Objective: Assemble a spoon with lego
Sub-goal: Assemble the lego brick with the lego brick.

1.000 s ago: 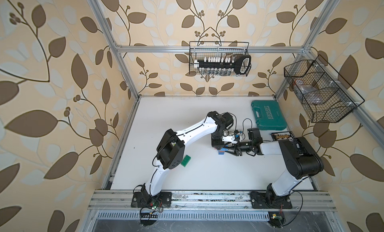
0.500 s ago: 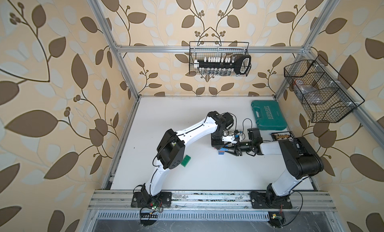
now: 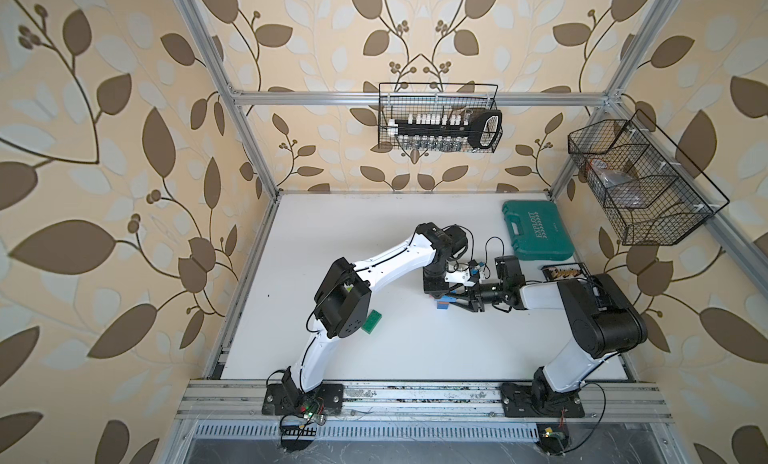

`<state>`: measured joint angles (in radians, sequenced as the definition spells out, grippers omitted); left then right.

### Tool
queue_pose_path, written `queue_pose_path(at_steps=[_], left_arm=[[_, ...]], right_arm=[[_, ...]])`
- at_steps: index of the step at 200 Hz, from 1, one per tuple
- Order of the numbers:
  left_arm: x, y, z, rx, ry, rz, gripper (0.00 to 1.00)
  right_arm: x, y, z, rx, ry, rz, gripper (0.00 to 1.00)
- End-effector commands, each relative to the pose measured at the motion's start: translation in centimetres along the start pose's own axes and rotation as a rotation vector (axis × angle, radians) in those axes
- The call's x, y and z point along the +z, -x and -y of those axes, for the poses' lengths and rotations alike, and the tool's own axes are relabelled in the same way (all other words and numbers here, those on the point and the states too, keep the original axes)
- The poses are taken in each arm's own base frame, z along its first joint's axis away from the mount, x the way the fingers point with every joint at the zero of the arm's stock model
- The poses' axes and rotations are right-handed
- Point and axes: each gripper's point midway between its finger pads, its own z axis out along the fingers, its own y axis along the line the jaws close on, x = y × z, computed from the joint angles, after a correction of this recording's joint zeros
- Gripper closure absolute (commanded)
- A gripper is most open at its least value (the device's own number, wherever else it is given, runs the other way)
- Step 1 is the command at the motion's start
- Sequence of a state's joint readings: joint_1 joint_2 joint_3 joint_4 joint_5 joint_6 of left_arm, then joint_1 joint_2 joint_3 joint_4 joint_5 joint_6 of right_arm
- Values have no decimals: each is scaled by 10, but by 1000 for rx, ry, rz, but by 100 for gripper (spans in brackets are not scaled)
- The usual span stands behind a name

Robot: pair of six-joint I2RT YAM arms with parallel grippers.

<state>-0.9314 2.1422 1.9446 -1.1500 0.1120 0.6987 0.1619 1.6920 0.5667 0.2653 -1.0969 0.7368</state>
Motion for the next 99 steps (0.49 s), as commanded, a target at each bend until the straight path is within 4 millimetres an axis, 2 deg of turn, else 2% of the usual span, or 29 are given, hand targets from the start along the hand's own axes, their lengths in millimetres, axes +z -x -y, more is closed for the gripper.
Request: queue_pose_path(at_steps=[1,65,99], left_arm=[[6,3,11,2,-49,6,100],[18,-12,15,22,-46,-73,100],[20,-4,16,15,-52,-47,100]], right_arm=[[3,-2,12,37,-38,-9,47],[3,-2,13,39,-40,-9,47],[4,-3,13,41,-42,-12,48]])
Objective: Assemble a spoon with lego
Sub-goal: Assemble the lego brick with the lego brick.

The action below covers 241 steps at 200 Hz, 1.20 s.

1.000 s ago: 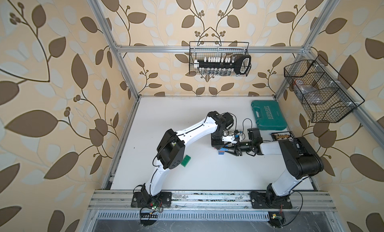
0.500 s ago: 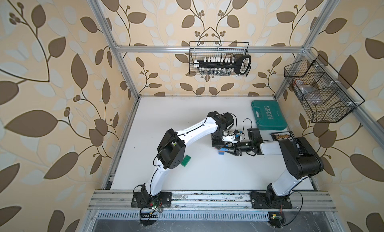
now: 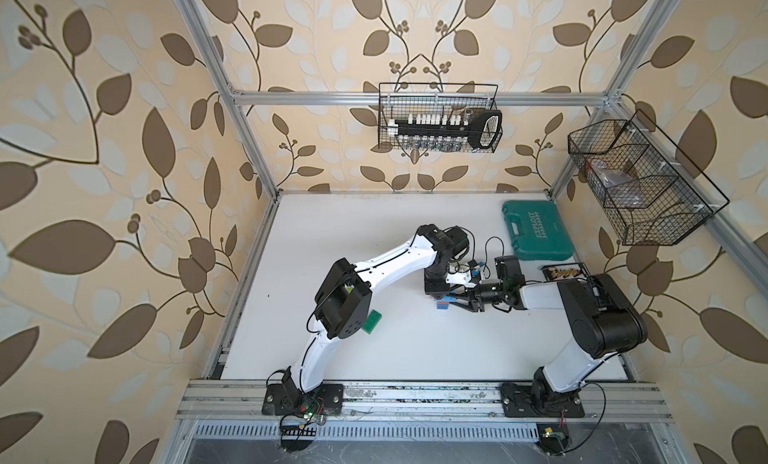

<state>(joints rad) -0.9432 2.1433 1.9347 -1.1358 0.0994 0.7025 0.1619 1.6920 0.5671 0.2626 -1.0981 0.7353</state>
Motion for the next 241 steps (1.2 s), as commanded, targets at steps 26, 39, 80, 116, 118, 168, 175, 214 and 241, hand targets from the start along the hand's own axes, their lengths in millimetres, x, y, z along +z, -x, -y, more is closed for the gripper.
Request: queue_pose_path(at_steps=[26,39,80,116,118,168,175,214,241], left_arm=[[20,-9,16,7,-74,-55,100],[22,-9,18,5,-84,-58,100],[31,-10,27,3,-146,-57,100],[43,-18,34,-6,-195,-108,100],[44,-18,33,-10,-190,-111,100],[31,-29,11,-13,-31,-189,100],[25,-24,8,-16,-14,-162,100],[5,-8,6,-1,9,-82,100],[9,-3,7,3,-8,-40,100]], right_arm=[[4,-2,13,39,-43,-10,48],[4,-2,14,42,-44,-10,48],[4,-3,14,44,-45,-12,48],[4,-3,15,43,-45,-10,48],[4,-3,15,43,-46,-11,48],[4,-3,17,49,-53,-14,49],[4,-3,17,48,-52,-14,49],[4,-4,17,47,-57,-15,49],[4,-4,18,49,-59,-16,49]])
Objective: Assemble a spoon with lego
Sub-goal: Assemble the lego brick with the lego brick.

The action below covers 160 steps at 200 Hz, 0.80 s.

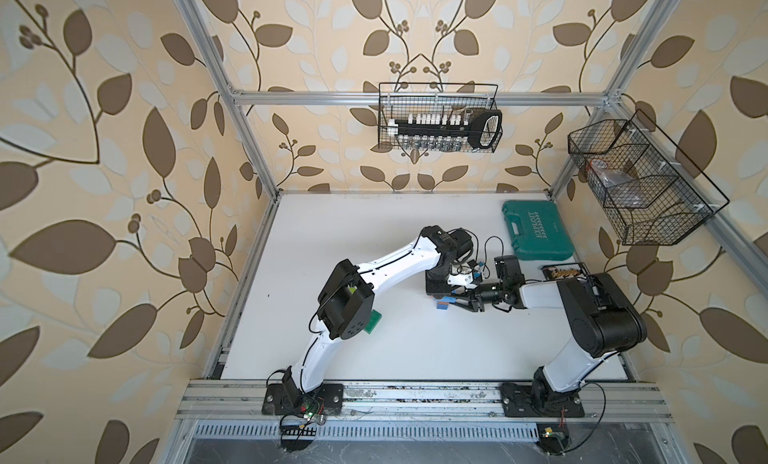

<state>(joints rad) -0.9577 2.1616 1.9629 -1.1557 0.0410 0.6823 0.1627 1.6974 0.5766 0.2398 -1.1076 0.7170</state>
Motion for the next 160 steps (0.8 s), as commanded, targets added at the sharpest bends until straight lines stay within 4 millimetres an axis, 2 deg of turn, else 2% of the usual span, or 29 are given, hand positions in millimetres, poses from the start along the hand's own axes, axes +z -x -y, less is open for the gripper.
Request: queue_pose_path(at_steps=[1,41,76,160], left_arm=[[7,-1,11,10,-42,3,100],[-11,-2,11,14,-58,32,100],[-7,-7,16,40,-67,27,100],[-14,-13,6,25,-20,19,100]], right_arm=[[3,-2,18,50,-60,-2,49],[4,-3,17,47,-62,-3,49],[4,-2,17,45,-61,-3,49],[3,-2,17,47,-63,-2,49]])
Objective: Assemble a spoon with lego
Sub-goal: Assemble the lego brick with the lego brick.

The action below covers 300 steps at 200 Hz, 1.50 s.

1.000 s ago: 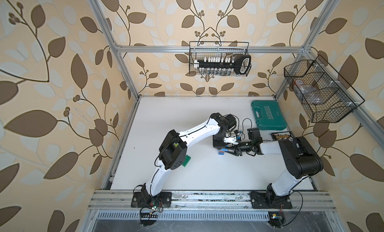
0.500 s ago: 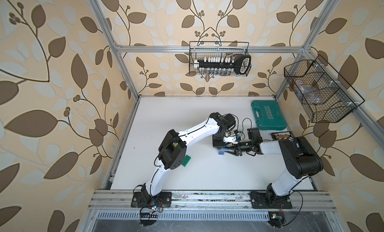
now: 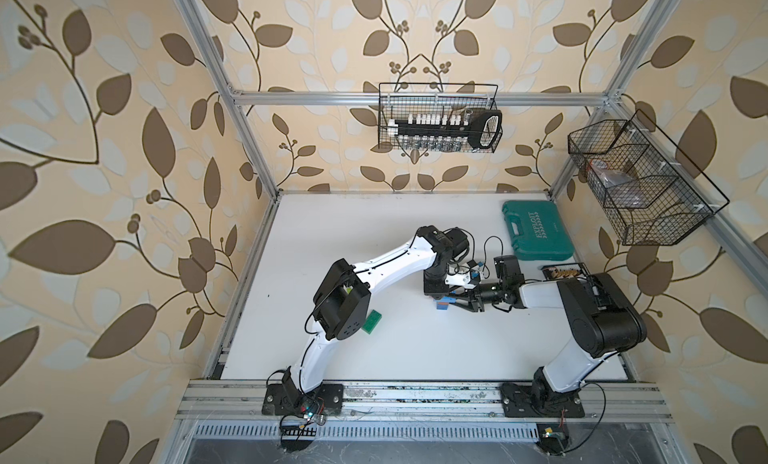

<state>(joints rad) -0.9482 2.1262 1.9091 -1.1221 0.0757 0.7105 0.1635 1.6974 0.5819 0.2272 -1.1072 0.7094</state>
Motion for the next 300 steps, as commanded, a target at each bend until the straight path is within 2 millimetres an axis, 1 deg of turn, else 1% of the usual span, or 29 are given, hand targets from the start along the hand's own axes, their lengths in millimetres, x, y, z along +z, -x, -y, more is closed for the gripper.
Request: queue_pose_path(at_steps=[1,27,44,77,117,139,175,206,224,246,266,281,300], left_arm=[[-12,-11,3,4,-6,-15,100],[-6,-8,6,-18,-43,-19,100],[0,-14,6,-27,-51,-51,100],[1,-12,8,-37,-59,-20,100],[24,-18,16,-38,-92,-18,100],[28,-14,23,-44,-147,18,100],[40,-24,30,-31,-213,-61,100],[40,-20,23,-36,-167,-43,100],[41,-23,18,-47,-128,-82,100],[50,-22,13,-37,-46,-129,100],[54,-20,14,-26,-8,-146,100],[52,-15,12,-45,-4,-124,100],[54,-13,16,-35,-17,-112,100]], right_arm=[[3,-2,18,48,-61,1,49],[4,-2,17,48,-61,-1,49],[3,-2,17,46,-60,1,49],[4,-3,19,52,-63,-3,49],[4,-3,20,56,-66,-4,49],[4,-3,20,55,-66,-3,49],[4,-2,20,56,-67,-4,49],[4,-2,21,58,-67,-4,50],[5,-3,21,59,-70,-7,50],[6,-4,24,70,-76,-12,52],[7,-7,29,90,-82,-18,57],[6,-7,32,96,-90,-19,57],[7,-7,34,103,-96,-23,57]])
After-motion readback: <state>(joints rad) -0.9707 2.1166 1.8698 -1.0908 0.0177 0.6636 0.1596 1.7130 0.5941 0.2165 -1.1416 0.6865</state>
